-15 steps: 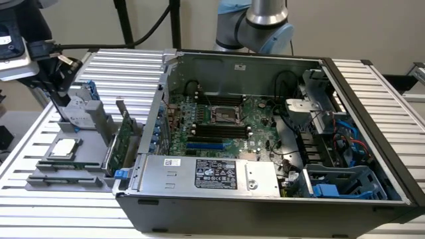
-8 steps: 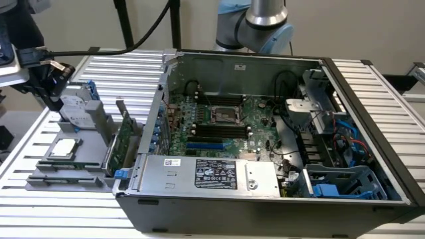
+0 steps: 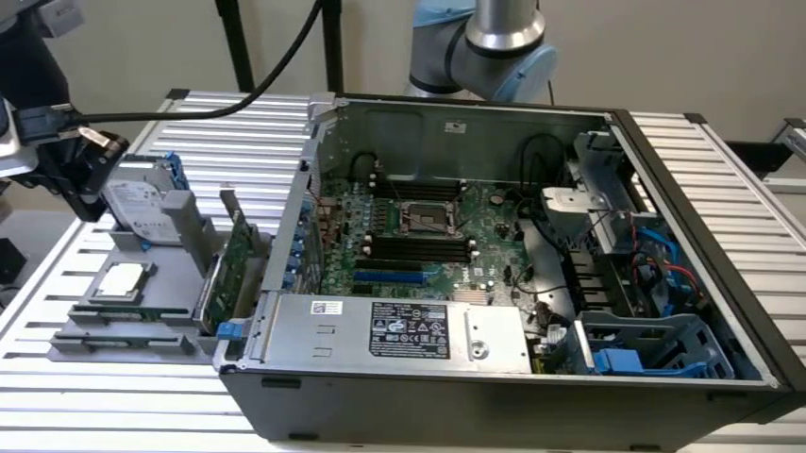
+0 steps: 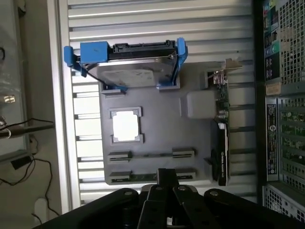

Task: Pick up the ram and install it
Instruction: 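Reach for the ram, then pick up the ram and move it above insertion slot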

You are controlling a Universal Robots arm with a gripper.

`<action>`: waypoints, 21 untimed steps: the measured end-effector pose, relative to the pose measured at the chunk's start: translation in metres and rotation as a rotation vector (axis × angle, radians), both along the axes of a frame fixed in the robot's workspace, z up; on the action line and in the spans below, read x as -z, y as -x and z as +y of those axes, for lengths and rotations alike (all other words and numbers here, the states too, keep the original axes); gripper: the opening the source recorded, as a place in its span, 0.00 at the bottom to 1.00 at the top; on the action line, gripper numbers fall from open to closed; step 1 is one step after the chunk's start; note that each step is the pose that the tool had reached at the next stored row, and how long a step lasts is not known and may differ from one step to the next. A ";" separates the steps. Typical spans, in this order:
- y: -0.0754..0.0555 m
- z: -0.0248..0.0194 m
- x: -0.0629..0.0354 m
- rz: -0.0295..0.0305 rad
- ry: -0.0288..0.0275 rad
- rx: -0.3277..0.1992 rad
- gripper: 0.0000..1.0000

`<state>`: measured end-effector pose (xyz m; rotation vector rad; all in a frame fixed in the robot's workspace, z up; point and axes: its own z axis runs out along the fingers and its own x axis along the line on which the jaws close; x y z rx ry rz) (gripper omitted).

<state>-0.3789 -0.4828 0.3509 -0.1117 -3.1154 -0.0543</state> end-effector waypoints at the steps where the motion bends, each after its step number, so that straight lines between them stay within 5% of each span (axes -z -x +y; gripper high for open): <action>1: 0.000 -0.0011 0.0005 0.0028 0.0006 0.000 0.00; 6: 0.002 -0.0034 0.0017 0.0149 0.0053 -0.009 0.00; 13: 0.002 -0.0058 0.0025 0.0144 0.0059 -0.069 0.00; 15: 0.002 -0.0092 0.0030 0.0125 0.0059 -0.075 0.00; 21: 0.003 -0.0098 0.0031 0.0097 0.0061 -0.076 0.00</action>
